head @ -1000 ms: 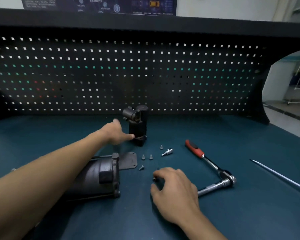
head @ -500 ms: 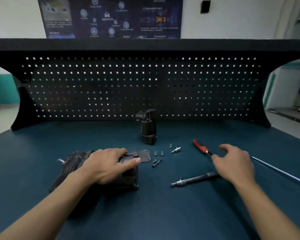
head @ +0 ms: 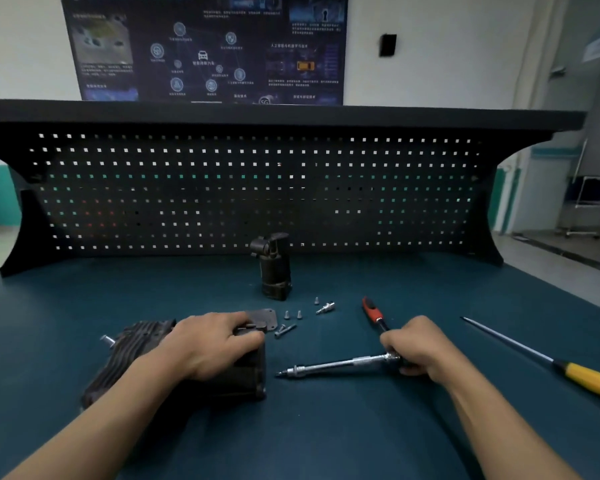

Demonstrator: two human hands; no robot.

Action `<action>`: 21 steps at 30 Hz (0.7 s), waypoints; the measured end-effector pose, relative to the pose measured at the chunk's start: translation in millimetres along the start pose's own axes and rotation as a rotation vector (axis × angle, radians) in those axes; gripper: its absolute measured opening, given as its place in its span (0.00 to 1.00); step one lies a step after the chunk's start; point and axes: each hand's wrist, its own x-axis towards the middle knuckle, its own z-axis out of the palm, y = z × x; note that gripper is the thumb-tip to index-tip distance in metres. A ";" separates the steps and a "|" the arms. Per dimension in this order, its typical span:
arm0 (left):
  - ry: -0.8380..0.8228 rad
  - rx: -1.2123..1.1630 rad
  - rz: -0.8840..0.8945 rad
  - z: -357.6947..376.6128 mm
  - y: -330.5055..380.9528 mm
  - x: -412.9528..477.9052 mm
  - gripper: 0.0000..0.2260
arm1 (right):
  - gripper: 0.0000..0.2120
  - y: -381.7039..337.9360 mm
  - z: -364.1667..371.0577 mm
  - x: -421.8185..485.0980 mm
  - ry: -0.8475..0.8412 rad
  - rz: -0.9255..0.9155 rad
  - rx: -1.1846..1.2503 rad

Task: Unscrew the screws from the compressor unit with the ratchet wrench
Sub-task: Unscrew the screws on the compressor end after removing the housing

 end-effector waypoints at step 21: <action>-0.095 -0.155 0.185 -8.9 7.2 0.3 0.30 | 0.08 -18.3 3.7 -23.2 -0.230 -0.113 1.045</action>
